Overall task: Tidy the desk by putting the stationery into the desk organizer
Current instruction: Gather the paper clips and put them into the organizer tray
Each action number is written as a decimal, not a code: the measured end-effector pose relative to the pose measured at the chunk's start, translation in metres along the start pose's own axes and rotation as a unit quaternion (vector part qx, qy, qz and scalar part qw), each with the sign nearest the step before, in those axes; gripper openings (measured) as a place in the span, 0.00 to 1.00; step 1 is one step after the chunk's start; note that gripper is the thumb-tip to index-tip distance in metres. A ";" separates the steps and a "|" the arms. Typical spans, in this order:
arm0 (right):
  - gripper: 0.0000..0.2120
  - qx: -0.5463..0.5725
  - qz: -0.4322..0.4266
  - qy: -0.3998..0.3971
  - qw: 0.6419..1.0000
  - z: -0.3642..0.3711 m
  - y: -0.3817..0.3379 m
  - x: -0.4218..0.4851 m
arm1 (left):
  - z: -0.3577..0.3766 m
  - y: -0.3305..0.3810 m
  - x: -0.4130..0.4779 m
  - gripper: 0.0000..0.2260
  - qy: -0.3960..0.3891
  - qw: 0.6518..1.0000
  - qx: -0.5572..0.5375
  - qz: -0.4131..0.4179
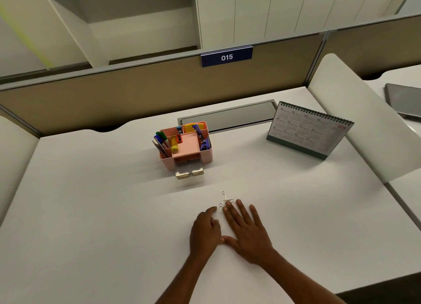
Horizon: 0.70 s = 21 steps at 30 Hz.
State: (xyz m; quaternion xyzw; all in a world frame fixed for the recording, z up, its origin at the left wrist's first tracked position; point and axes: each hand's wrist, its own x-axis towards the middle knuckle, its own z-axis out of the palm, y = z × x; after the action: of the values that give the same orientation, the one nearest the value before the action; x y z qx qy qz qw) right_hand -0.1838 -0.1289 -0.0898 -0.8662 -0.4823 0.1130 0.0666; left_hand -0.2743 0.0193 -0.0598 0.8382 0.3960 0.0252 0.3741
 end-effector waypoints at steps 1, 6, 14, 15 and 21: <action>0.40 -0.004 -0.002 -0.001 1.000 0.000 0.001 0.002 | 0.001 -0.001 0.001 0.19 0.000 1.000 0.006 0.005; 0.42 -0.003 0.005 0.008 1.000 0.003 0.004 0.004 | 0.004 0.005 0.007 0.18 0.004 0.999 0.043 0.016; 0.45 0.011 0.043 0.026 0.999 0.012 0.002 -0.006 | 0.002 0.011 0.019 0.18 0.014 0.994 0.092 0.050; 0.44 0.010 0.042 0.027 0.999 0.012 0.002 -0.007 | 0.001 0.011 0.020 0.17 0.016 0.994 0.096 0.054; 0.44 0.008 0.041 0.041 0.998 0.013 0.003 -0.007 | 0.001 0.015 0.024 0.14 0.026 0.990 0.121 0.070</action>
State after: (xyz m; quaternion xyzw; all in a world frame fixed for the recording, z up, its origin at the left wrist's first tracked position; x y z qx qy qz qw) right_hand -0.1886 -0.1361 -0.1017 -0.8885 -0.4423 0.0839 0.0886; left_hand -0.2479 0.0294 -0.0569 0.9018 0.3466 0.0251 0.2568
